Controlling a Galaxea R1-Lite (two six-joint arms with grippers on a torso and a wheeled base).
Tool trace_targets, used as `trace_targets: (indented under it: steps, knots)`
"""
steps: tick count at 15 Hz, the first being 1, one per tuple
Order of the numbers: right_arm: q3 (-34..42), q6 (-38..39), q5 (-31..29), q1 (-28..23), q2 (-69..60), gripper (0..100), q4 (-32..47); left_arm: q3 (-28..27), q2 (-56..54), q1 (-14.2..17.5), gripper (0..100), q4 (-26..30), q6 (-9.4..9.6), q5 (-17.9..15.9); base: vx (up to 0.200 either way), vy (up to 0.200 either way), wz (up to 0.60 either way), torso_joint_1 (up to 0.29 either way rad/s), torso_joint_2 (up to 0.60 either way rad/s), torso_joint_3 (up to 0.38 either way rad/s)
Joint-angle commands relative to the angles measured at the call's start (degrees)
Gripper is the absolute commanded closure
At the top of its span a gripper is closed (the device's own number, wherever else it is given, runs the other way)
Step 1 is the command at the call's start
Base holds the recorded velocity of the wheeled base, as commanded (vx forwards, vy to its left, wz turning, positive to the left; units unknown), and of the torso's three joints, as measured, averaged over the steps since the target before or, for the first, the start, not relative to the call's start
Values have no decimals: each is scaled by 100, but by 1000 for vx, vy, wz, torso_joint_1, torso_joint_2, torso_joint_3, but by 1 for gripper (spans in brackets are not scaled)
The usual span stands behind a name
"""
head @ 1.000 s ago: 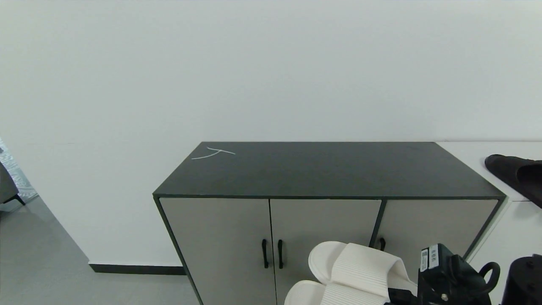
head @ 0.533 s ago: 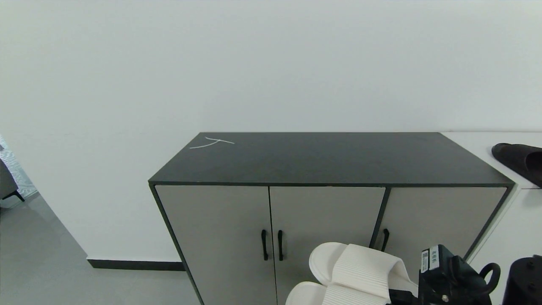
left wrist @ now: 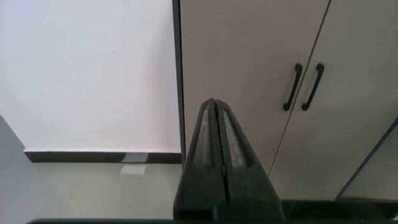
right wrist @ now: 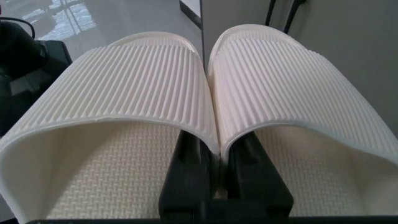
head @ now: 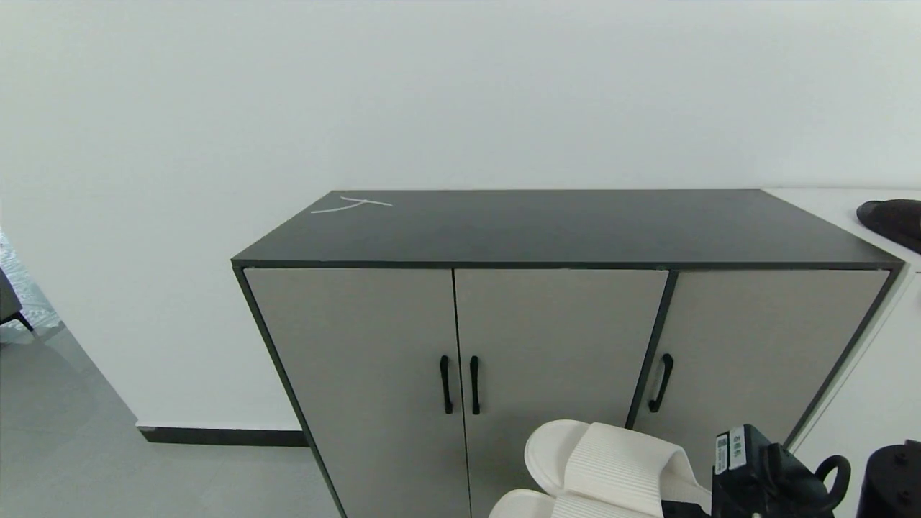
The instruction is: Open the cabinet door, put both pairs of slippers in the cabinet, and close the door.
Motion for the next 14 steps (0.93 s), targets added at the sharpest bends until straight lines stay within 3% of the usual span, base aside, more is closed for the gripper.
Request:
trace_targets:
  steps: [1,14]
  knots:
    - [13,-1,1,26,8,100,-4,-4,2,1,100,-2,-11,1,0,0,0,-207,500,286]
    - [75,-19,1,26,157,100,-13,-4,2,1,100,-2,-11,1,0,0,0,-169,465,296]
